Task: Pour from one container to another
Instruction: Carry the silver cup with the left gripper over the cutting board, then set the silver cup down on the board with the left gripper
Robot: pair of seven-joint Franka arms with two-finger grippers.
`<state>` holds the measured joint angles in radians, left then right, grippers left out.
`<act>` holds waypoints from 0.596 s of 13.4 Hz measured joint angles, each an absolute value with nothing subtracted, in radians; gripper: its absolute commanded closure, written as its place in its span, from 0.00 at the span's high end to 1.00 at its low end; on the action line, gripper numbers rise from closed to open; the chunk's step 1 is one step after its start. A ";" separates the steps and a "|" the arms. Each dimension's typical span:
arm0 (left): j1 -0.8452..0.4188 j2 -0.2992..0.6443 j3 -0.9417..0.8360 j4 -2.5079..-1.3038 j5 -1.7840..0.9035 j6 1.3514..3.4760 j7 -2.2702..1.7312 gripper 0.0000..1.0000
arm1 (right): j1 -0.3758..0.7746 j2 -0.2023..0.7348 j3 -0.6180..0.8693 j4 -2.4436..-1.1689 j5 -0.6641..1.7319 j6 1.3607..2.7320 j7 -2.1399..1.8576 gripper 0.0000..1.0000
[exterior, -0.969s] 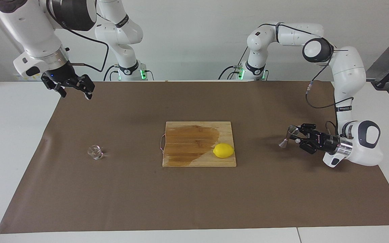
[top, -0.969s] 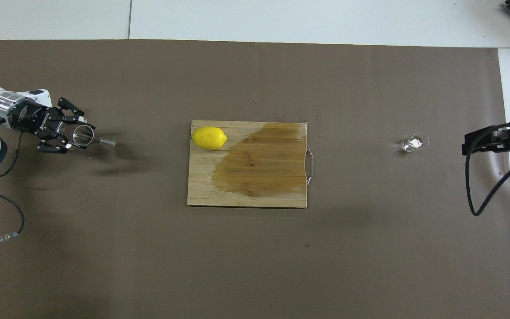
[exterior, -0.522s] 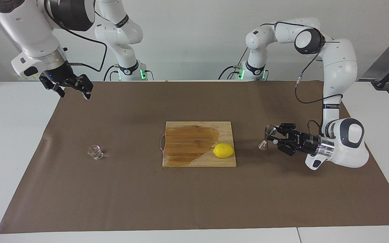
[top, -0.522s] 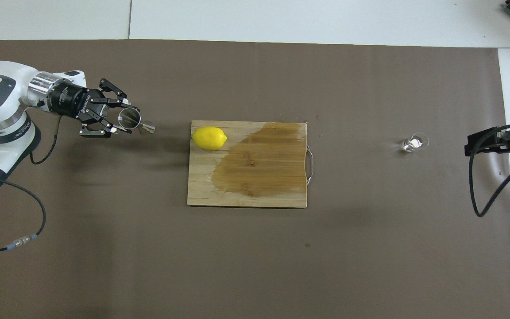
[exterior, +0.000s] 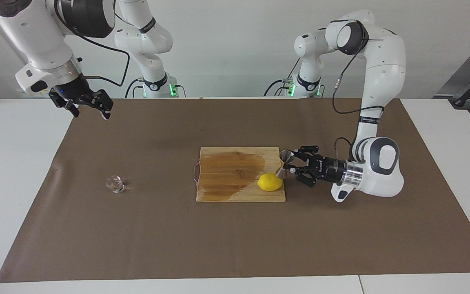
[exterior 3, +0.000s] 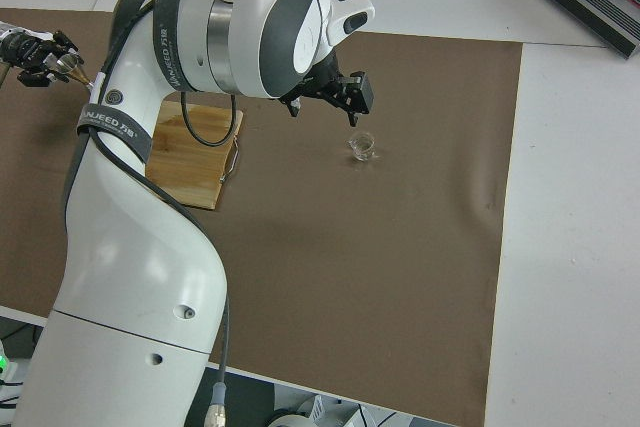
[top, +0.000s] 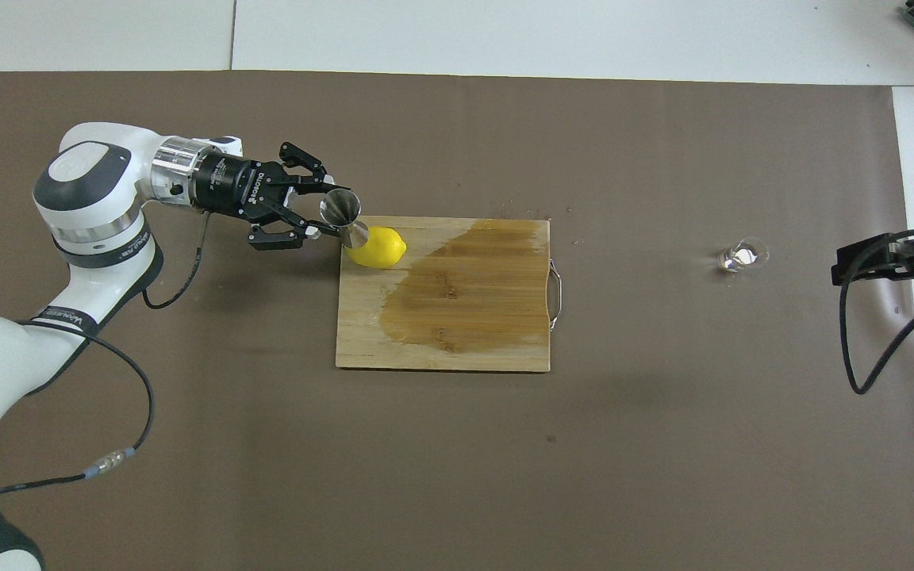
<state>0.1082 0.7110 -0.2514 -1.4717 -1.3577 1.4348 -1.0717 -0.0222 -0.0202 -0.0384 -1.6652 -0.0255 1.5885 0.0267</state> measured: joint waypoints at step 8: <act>-0.229 0.634 0.004 -1.592 -1.564 1.507 -0.963 0.39 | -0.024 -0.023 -0.042 -1.665 -0.026 1.599 0.026 1.00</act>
